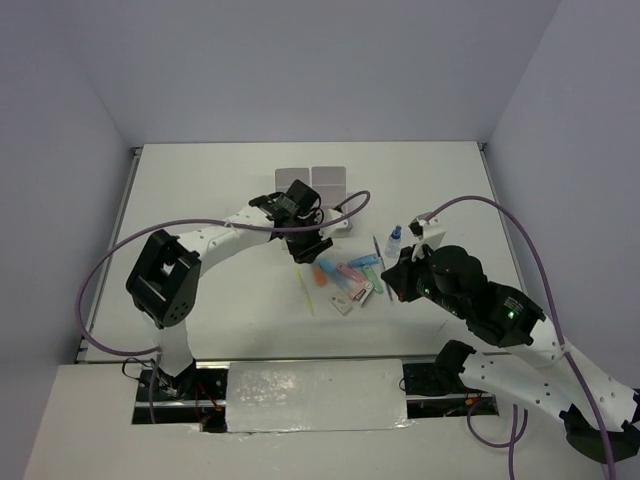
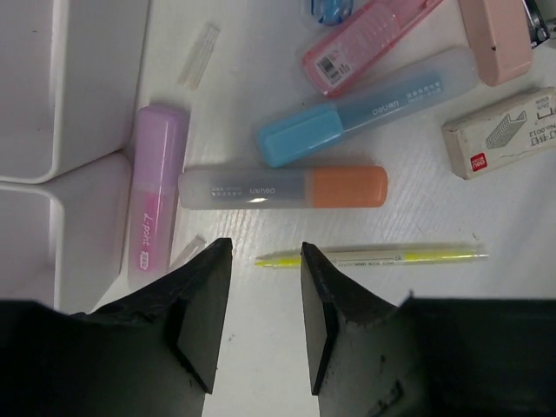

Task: Sort the stationery into containers
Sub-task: Close the pen cap on the pen.

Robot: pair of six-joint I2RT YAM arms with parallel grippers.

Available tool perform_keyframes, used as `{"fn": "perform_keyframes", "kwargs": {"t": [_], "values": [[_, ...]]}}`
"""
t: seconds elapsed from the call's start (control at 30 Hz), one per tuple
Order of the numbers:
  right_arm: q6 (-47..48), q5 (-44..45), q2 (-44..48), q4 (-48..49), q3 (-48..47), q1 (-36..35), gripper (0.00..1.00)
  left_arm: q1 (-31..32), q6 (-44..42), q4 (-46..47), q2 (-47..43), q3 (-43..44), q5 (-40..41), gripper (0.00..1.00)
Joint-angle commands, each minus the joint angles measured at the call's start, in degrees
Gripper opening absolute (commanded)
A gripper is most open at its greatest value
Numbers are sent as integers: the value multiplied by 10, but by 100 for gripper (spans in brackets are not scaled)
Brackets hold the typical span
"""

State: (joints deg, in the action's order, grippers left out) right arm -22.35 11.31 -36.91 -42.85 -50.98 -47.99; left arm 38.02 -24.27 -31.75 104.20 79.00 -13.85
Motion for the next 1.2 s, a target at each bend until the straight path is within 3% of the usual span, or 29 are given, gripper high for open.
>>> {"fn": "perform_keyframes", "kwargs": {"t": [0.0,0.3,1.17], "values": [[15,-2,3,16,2,2,0,-14,-44,-35,33,29,-35,49],[23,-11,-9,30,-1,2,0,-27,-75,-57,46,33,-22,39],[26,-39,-27,37,-12,2,0,-38,-81,-56,96,35,-17,34]]}}
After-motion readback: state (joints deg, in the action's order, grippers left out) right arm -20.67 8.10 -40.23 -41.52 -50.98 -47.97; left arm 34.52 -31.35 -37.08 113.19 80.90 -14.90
